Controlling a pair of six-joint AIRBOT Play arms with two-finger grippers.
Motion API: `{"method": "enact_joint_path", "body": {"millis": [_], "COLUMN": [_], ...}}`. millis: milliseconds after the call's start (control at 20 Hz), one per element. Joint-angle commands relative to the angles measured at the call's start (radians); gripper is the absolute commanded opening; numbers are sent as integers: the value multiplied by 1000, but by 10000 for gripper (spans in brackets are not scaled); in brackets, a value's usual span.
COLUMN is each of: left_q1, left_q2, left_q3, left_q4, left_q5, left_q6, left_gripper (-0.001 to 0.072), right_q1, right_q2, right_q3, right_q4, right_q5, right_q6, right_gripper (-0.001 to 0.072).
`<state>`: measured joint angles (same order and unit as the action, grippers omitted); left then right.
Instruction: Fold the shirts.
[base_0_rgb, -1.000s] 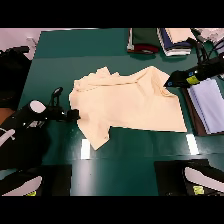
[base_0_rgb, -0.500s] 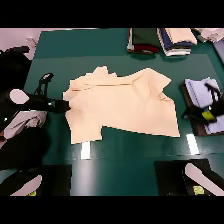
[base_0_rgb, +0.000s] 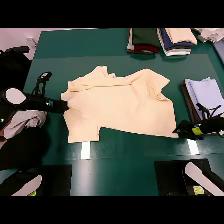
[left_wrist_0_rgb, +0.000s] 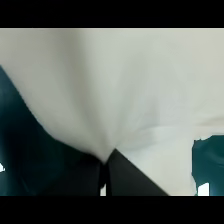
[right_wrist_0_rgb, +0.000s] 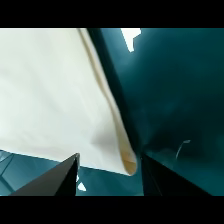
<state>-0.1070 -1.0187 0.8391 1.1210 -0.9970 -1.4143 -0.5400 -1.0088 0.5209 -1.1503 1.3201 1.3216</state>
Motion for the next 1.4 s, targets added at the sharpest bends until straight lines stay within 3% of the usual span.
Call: {"method": "enact_joint_path", "body": {"millis": [0, 100, 200, 300, 500, 850, 1150, 1350], "left_q1": [1, 1, 1, 1, 6, 6, 6, 6], "left_q2": [1, 1, 1, 15, 134, 283, 282, 264], "left_q3": [1, 1, 2, 16, 189, 849, 1234, 1219], "left_q4": [1, 1, 1, 3, 56, 128, 129, 138], "left_q5": [-15, -19, -18, -18, -29, -47, -47, -91], "left_q6": [1, 1, 1, 1, -30, -32, -79, -78], "left_gripper": [22, 22, 22, 22, 21, 21, 21, 20], "right_q1": [75, 114, 177, 243, 321, 329, 329, 329], "right_q2": [-41, -101, -134, -116, 32, 261, 220, 97], "right_q3": [-10, 12, 51, 109, 337, 978, 1400, 1594], "right_q4": [33, 33, 32, 24, 27, 22, -59, -56], "right_q5": [-49, -29, -26, -27, -11, -63, 55, 170], "right_q6": [12, 13, 11, 12, 13, 27, 105, 118], "right_gripper": [437, 421, 124, 20, 19, 19, 19, 18]}}
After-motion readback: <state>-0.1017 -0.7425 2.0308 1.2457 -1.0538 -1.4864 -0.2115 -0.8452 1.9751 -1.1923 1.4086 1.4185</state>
